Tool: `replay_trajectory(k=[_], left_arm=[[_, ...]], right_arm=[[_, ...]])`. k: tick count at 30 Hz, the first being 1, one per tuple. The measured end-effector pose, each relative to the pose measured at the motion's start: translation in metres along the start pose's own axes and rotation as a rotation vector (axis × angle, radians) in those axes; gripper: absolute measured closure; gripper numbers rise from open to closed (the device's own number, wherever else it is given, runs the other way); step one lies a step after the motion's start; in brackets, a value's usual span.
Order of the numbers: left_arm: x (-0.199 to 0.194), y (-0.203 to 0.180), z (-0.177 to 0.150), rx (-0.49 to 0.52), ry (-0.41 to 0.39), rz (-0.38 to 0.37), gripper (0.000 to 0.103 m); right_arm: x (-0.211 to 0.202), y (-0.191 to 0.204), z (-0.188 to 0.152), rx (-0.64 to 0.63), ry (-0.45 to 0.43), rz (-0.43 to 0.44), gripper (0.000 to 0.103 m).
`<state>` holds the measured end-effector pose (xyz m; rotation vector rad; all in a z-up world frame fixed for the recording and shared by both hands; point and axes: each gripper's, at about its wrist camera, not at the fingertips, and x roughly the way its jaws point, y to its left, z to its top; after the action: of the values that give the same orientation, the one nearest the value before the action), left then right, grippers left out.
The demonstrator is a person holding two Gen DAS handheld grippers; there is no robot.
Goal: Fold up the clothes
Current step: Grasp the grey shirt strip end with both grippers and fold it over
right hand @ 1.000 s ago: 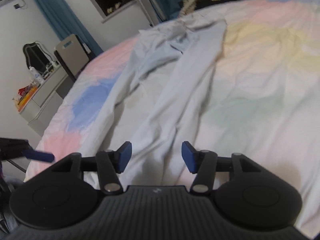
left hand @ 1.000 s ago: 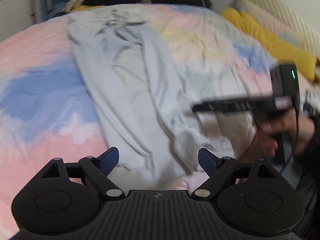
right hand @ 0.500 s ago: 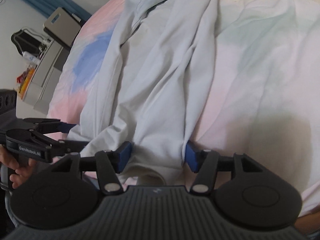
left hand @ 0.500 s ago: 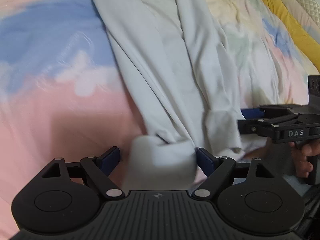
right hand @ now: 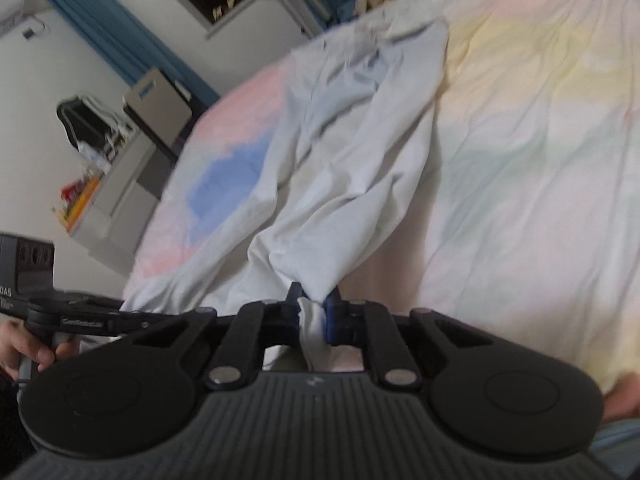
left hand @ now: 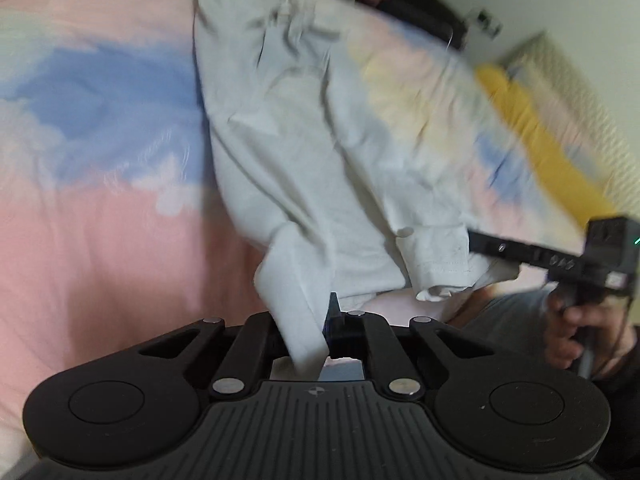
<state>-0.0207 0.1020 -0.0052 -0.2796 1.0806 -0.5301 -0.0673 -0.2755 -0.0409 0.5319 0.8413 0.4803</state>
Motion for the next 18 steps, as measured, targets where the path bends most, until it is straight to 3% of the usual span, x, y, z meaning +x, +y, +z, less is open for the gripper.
replay_trajectory(k=[5, 12, 15, 18], left_arm=[[-0.052, -0.019, -0.018, -0.029, -0.117, -0.083, 0.095], [-0.077, -0.026, -0.077, -0.039, -0.097, -0.186, 0.095], [-0.072, -0.021, -0.075, -0.052, -0.108, -0.204, 0.095], [-0.063, -0.015, -0.049, -0.091, -0.128, -0.207, 0.095]], right_arm=[[-0.059, 0.001, 0.012, -0.009, -0.096, 0.015, 0.093], [-0.119, -0.004, -0.026, -0.017, -0.083, 0.044, 0.093], [-0.128, -0.009, -0.034, 0.027, -0.092, 0.057, 0.093], [-0.124, -0.011, -0.024, 0.075, -0.147, 0.064, 0.093]])
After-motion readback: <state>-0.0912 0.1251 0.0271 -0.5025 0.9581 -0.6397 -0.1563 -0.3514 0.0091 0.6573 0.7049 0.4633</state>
